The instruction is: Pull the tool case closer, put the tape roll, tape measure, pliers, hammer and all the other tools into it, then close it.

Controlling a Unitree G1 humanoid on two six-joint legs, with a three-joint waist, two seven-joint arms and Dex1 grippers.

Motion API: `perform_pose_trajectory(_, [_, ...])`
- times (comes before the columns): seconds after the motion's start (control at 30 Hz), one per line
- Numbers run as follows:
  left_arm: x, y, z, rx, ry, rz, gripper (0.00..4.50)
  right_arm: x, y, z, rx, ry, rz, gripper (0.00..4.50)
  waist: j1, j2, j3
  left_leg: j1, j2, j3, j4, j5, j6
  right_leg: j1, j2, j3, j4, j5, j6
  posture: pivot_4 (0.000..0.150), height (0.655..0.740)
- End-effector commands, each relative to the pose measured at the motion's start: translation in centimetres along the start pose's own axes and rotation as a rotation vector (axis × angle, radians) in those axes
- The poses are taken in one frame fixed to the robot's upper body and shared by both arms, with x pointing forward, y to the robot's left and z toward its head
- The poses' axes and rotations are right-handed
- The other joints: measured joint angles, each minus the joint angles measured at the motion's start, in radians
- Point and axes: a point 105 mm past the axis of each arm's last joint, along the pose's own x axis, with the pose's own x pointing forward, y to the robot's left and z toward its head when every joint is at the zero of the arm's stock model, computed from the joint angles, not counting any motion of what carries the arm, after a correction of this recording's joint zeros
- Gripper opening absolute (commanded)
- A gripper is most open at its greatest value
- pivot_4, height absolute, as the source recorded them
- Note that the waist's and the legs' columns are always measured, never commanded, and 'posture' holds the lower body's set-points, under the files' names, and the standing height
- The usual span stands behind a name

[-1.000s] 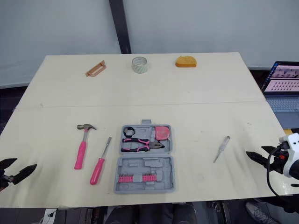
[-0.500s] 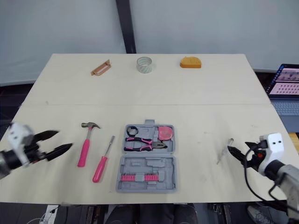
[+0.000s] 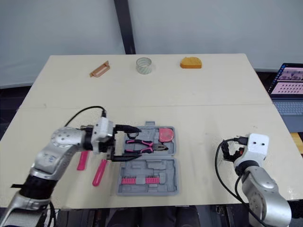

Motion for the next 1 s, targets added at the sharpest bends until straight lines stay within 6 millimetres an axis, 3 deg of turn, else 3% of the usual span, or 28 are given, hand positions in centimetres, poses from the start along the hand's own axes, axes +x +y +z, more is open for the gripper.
perform_pose_trajectory(0.03, [1.6, 0.6, 1.0, 0.07, -0.049, -0.006, 4.5, 0.0, 0.3, -0.2, 0.004, -0.013, -0.029, 4.47, 0.0, 0.0, 0.0, 0.0, 0.0, 0.0, 0.0, 0.0, 0.0, 0.0, 0.0, 0.0, 0.0, 0.0, 0.0, 0.15, 0.74])
perform_pose_trajectory(0.27, [4.2, 1.3, 1.4, 0.106, -0.094, -0.003, 4.5, 1.1, 0.7, -2.1, 0.016, 0.02, -0.042, 4.47, 0.002, 0.0, 0.0, 0.0, 0.0, 0.0, 0.0, 0.0, 0.001, 0.0, 0.0, 0.0, 0.0, 0.0, 0.0, 0.15, 0.74])
perform_pose_trajectory(0.6, [4.5, 0.8, 1.2, 0.108, -0.098, 0.0, 4.5, 2.1, 0.8, -3.4, 0.029, 0.044, -0.06, 4.47, 0.0, 0.0, 0.0, 0.0, 0.0, 0.0, 0.0, 0.0, 0.001, 0.0, 0.0, 0.0, 0.0, 0.0, 0.0, 0.15, 0.74])
perform_pose_trajectory(0.7, [4.6, 0.6, 1.3, 0.109, -0.098, -0.001, 4.5, 2.2, 0.8, -3.9, 0.038, 0.054, -0.068, 3.14, 0.0, 0.0, 0.0, 0.0, 0.0, 0.0, 0.0, 0.0, 0.001, 0.0, 0.0, 0.0, 0.0, 0.0, 0.0, 0.15, 0.74])
perform_pose_trajectory(0.9, [4.7, 0.7, 1.5, 0.113, -0.101, 0.002, 4.5, 2.2, 0.1, -4.4, 0.042, 0.061, -0.104, 0.02, 0.003, 0.0, 0.0, 0.0, 0.0, 0.0, 0.0, 0.0, 0.001, 0.0, 0.0, 0.0, 0.0, 0.0, 0.0, 0.15, 0.74])
perform_pose_trajectory(1.0, [4.7, 0.8, 1.5, 0.113, -0.102, 0.005, 4.5, 2.1, -0.1, -4.5, 0.036, 0.058, -0.109, 0.02, 0.003, 0.0, 0.0, 0.0, 0.0, 0.0, 0.0, 0.0, 0.001, 0.0, 0.0, 0.0, 0.0, 0.0, 0.0, 0.15, 0.74])
